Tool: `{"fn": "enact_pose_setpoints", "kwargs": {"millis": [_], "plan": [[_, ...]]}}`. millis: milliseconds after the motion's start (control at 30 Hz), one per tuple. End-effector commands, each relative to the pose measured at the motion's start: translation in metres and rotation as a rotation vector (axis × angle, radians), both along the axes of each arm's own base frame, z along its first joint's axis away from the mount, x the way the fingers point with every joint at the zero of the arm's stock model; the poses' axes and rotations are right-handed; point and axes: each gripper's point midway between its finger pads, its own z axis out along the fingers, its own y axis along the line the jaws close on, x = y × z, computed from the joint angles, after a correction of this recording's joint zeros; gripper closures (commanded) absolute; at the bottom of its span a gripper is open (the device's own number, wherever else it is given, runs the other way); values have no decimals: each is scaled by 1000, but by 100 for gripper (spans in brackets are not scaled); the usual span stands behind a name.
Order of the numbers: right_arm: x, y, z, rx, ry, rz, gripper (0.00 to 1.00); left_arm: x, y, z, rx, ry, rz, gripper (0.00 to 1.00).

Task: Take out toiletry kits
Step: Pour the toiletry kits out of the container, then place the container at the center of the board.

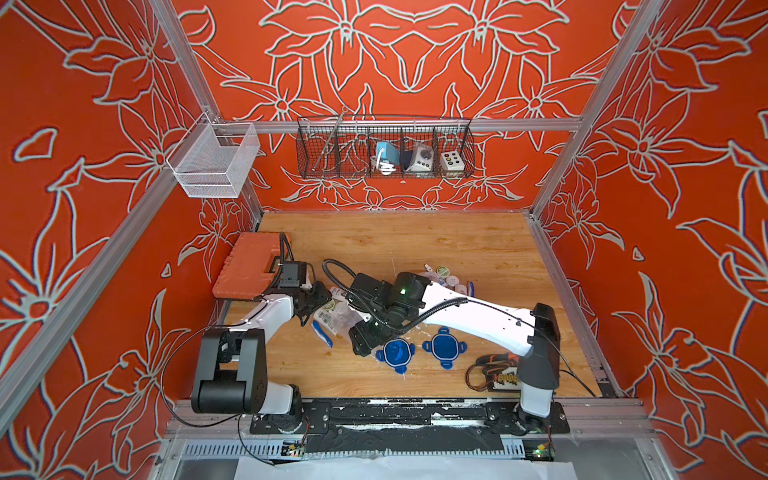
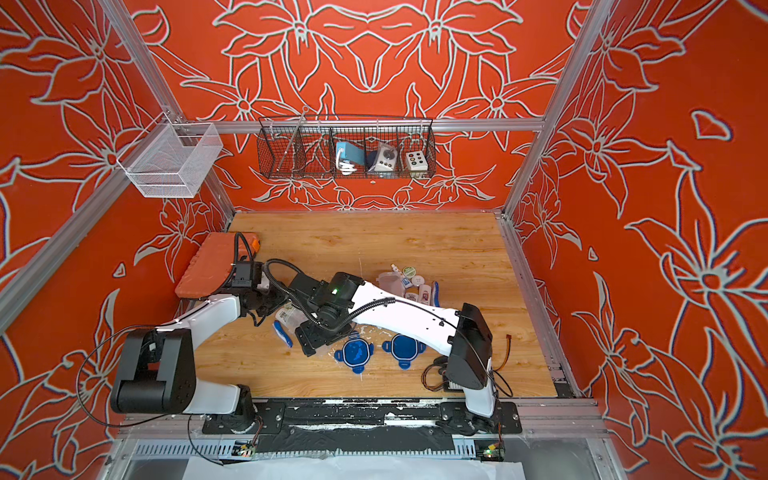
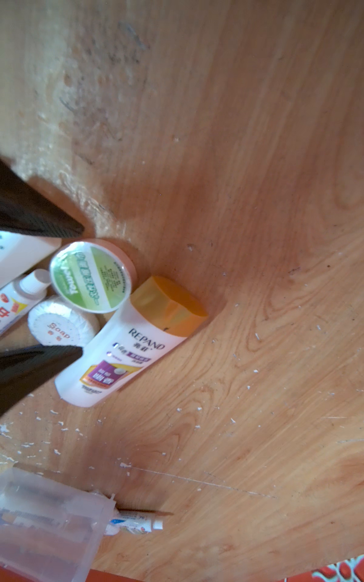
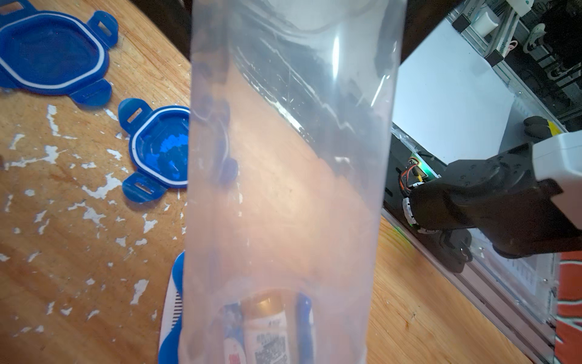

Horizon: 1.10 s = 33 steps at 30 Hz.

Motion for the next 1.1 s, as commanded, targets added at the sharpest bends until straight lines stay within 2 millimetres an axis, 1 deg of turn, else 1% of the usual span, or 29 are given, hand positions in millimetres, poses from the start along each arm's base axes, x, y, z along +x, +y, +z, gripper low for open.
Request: {"fn": "enact_pose_setpoints", "kwargs": {"millis": [0,67,133,167,233,333,367,467,500,567,633,767,867,967,1000,1067], "plan": [[19,-17,14,-22,-107,-42,52,-1,1,5,25,-13,-11,48],[38,-26,13,-20,-144,-98,52,-1,0,7,21,-22,-12,48],[63,-31,5,-14,-167,-164,52,-1,0,8,20,-25,-11,48],[73,-32,-3,-18,-175,-188,52,0,0,9,18,-28,-12,48],[94,-35,-24,-41,-199,-238,52,0,-1,8,16,-28,-11,48],[117,-35,-56,-95,-243,-273,52,0,0,7,16,-21,-10,48],[121,-33,-66,-100,-242,-277,52,0,-1,6,16,-21,-11,48],[120,-26,-95,-122,-200,-264,52,-1,0,7,22,-23,-12,48],[118,-25,-104,-128,-182,-261,49,-1,0,7,23,-23,-12,47],[112,-26,-116,-131,-147,-260,30,0,0,8,20,-26,-11,48],[107,-30,-120,-131,-134,-261,17,1,-1,9,17,-30,-12,48],[106,-38,-111,-149,-145,-238,3,1,-1,10,17,-35,-9,48],[110,-44,-108,-184,-143,-210,3,1,-1,10,14,-32,-10,47],[119,-55,-117,-256,-132,-191,3,1,-1,10,14,-33,-12,48],[120,-56,-121,-264,-120,-185,3,1,-2,11,14,-35,-14,48],[123,-54,-123,-261,-114,-177,5,1,-2,11,13,-38,-14,48]]}}
